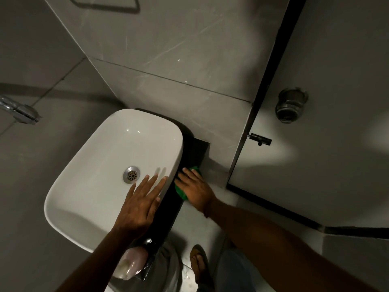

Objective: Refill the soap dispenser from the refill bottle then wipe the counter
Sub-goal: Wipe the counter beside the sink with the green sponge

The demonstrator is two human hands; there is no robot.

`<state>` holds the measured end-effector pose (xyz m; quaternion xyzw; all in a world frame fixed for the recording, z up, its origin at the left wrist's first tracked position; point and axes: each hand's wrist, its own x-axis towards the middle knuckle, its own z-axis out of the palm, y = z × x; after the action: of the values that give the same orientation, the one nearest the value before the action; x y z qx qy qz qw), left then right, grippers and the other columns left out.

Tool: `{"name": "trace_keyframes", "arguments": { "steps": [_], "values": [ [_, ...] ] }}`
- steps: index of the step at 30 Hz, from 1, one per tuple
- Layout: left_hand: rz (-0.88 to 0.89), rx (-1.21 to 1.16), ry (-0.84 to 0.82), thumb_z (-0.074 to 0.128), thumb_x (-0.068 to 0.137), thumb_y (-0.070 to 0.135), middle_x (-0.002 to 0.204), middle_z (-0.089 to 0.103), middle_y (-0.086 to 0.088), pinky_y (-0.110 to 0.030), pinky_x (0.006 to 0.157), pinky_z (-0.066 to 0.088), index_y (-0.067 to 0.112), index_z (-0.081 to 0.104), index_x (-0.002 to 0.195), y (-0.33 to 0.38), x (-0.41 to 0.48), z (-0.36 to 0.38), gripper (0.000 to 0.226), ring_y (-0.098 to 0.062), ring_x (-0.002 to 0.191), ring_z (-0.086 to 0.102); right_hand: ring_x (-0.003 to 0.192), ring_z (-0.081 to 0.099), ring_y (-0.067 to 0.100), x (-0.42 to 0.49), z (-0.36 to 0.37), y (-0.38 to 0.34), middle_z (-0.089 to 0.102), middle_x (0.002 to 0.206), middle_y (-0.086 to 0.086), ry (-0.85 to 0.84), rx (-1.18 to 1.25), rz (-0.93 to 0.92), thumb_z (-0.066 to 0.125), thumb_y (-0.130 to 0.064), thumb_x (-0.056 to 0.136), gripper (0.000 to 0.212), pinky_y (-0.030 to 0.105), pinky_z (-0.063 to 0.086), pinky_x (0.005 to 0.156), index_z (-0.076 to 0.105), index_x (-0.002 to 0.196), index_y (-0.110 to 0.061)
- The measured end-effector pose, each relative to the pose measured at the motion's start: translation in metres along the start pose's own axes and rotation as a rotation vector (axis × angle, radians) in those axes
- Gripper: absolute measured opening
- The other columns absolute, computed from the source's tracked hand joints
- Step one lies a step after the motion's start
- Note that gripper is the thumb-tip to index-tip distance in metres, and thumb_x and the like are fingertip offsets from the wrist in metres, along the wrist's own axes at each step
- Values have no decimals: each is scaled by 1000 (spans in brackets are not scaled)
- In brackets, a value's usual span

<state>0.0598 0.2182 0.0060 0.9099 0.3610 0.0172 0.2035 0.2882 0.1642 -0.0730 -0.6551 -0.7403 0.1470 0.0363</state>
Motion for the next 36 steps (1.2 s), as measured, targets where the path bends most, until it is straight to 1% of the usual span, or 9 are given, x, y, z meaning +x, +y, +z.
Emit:
{"name": "trace_keyframes", "arguments": {
  "steps": [5, 7, 10, 13, 17, 20, 22, 27, 36],
  "values": [
    [-39, 1, -23, 21, 111, 49, 177, 15, 15, -47, 133, 14, 55, 10, 166, -5, 2, 6, 57, -9, 166, 6, 141, 45, 35, -34, 8, 24, 55, 147, 11, 35, -19, -310, 26, 0, 89, 62, 50, 36, 117, 57, 141, -12],
    [-65, 20, -18, 21, 110, 51, 175, 13, 19, -40, 131, 9, 58, 6, 165, -6, 1, 8, 57, -7, 165, 7, 140, 46, 36, -15, -6, 49, 54, 148, 11, 60, -26, -227, 27, -3, 90, 60, 52, 36, 116, 58, 141, -13],
    [-81, 51, -5, 20, 111, 51, 174, 22, 15, -33, 130, 6, 53, 12, 166, -5, 1, 9, 56, -10, 164, 17, 153, 20, 32, 27, -32, 73, 32, 163, 9, 12, 58, -5, 33, -8, 98, 56, 46, 12, 126, 38, 154, -15],
    [-94, 79, -7, 27, 111, 46, 173, 31, 11, -29, 130, 2, 49, 17, 167, -2, 3, 7, 57, -12, 162, 24, 154, 13, 30, 51, -35, 73, 29, 163, 10, 8, 87, 85, 33, -7, 100, 53, 43, 8, 126, 38, 153, -13],
    [-93, 82, -23, 19, 114, 50, 169, 43, 4, -38, 128, 14, 41, 23, 167, 2, 5, 2, 54, -20, 159, 35, 152, 23, 33, 27, -23, 70, 37, 160, 11, -4, 109, -88, 12, -14, 88, 71, 46, 12, 126, 42, 151, -13],
    [-88, 95, -39, 24, 113, 48, 168, 44, 4, -45, 126, 21, 43, 21, 168, 2, 6, 2, 55, -23, 158, 37, 142, 43, 35, 16, -21, 96, 53, 150, 9, 73, 65, -202, 51, 5, 81, 65, 51, 31, 119, 56, 142, -13],
    [-91, 123, -46, 30, 111, 45, 170, 41, 5, -47, 126, 22, 44, 19, 169, 0, 5, 4, 58, -22, 159, 35, 146, 36, 36, 31, -28, 109, 47, 154, 10, 74, 85, -132, 60, 16, 75, 76, 52, 24, 122, 52, 145, -12],
    [-108, 203, -76, 15, 112, 49, 169, 42, 0, -48, 126, 22, 43, 22, 168, 5, 7, -3, 57, -26, 159, 34, 153, 19, 32, 79, -41, 97, 37, 159, 11, 33, 135, 102, 54, 13, 83, 64, 46, 8, 126, 52, 143, -11],
    [-309, 92, 125, 46, 102, 36, 177, 24, -7, -53, 128, 18, 23, 29, 169, 86, -19, -10, 71, -32, 164, 22, 149, 29, 25, -5, -41, 85, 38, 159, 4, -94, 199, -28, 47, 14, 88, 73, 33, 22, 124, 41, 153, -19]
  ]
}}
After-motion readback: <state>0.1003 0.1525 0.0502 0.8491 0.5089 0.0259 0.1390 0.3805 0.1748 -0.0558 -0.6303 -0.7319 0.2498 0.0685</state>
